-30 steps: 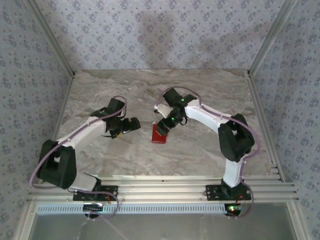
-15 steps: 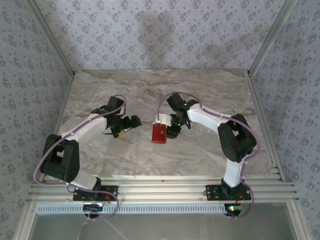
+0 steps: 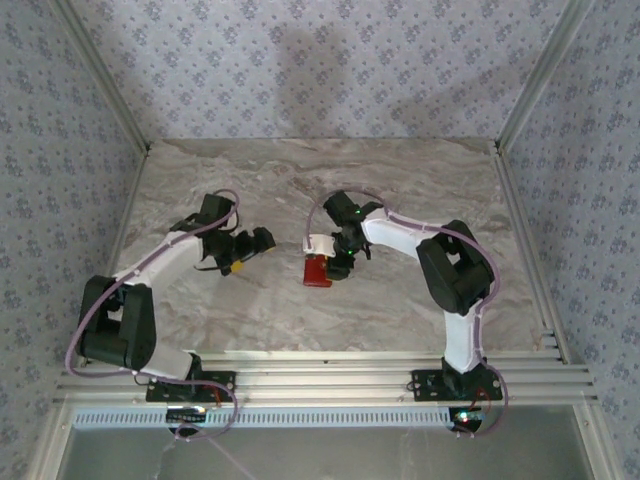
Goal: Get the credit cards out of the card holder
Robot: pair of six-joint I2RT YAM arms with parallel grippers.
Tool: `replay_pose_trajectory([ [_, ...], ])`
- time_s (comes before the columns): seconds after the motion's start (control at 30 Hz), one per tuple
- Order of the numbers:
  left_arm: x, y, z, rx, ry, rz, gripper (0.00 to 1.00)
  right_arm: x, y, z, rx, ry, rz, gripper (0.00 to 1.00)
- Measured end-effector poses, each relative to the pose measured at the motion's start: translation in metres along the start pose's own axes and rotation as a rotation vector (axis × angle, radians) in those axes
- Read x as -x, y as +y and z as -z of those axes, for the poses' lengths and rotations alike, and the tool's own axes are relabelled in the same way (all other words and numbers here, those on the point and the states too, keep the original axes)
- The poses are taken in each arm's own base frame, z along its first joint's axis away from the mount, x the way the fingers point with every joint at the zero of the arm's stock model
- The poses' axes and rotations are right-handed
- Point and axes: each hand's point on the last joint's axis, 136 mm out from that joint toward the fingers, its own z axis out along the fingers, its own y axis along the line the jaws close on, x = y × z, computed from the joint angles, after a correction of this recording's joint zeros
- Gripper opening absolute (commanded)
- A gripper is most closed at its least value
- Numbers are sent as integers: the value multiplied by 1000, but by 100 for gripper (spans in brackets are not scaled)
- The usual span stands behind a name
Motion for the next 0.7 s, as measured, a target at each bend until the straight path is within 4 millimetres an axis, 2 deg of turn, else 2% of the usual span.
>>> replay_pose_trajectory([
  [0.2,1,-2,0,-11,-7,-18,99,4,-5,-4,-25,-2,17,47],
  [0.43,1,-4,0,-16,-8,-35,97,9,-10,-7,-38,-11,29,33],
  [0.57,-7,-11,-4,-23,9,-63,88,12,-9,-7,-40,-14,32,30],
  [0.7,-17,-23,-19,-22,60,-86,71,16,-10,-9,-51,-29,34,26],
])
